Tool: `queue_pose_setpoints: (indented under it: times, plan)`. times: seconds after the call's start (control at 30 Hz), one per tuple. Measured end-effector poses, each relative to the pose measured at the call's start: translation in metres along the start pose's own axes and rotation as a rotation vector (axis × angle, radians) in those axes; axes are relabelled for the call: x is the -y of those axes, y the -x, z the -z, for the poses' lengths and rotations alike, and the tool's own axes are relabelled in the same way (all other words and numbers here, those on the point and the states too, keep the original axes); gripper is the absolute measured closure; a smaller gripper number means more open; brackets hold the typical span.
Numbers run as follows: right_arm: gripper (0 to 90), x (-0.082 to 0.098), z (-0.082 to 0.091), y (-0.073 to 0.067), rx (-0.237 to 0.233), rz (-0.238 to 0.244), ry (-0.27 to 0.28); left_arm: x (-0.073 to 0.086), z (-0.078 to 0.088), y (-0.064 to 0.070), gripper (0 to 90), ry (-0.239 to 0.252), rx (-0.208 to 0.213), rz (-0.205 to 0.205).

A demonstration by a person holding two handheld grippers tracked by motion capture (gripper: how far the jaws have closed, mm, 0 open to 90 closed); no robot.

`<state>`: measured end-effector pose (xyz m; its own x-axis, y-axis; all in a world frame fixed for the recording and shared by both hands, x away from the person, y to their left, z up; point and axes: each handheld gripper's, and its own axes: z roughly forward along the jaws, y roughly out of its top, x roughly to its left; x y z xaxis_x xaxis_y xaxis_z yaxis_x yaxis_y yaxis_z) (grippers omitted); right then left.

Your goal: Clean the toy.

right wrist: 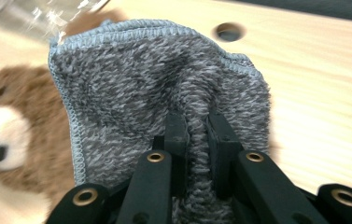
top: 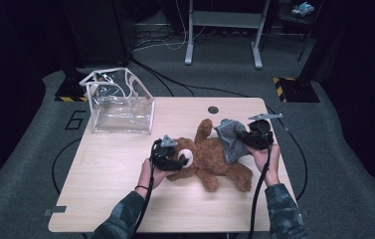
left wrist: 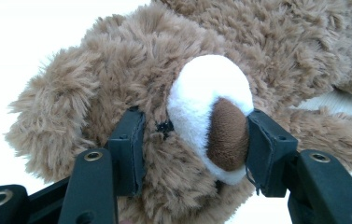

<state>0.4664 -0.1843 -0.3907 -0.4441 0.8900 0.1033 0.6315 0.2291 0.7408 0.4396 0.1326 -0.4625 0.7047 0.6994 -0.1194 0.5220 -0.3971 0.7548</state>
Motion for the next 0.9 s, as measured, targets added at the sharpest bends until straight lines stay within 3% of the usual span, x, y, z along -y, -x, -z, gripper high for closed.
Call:
queue_pose_setpoints:
  times: [0.1,0.17,0.23,0.3,0.5,0.6,0.77,0.9]
  plan:
    - [80.8,0.002,-0.021,-0.013,0.017,0.039,-0.064,0.0,0.0,0.0,45.5,-0.003,-0.001,0.0]
    - [80.8,0.007,-0.032,-0.01,0.038,0.032,-0.085,0.0,0.0,0.0,45.5,0.002,-0.002,-0.001]
    - [80.8,0.009,-0.036,-0.002,0.058,0.009,-0.087,0.0,-0.001,0.001,45.5,0.005,-0.003,0.002]
    - [80.7,0.01,-0.039,0.004,0.121,0.018,-0.112,0.0,-0.001,0.0,45.5,0.009,-0.002,0.006]
    - [80.7,0.018,-0.048,0.031,0.212,-0.043,-0.162,0.0,-0.001,0.0,45.6,0.007,-0.001,0.006]
    - [80.6,0.025,-0.048,0.042,0.234,-0.071,-0.201,0.0,0.0,-0.001,45.5,0.002,0.0,0.002]
    - [80.6,0.029,-0.026,0.05,0.214,-0.118,-0.132,0.0,-0.001,-0.001,45.5,0.004,-0.001,0.005]
    - [80.6,0.017,0.002,0.035,0.177,-0.088,-0.049,-0.001,-0.001,-0.001,45.5,-0.005,0.002,0.005]
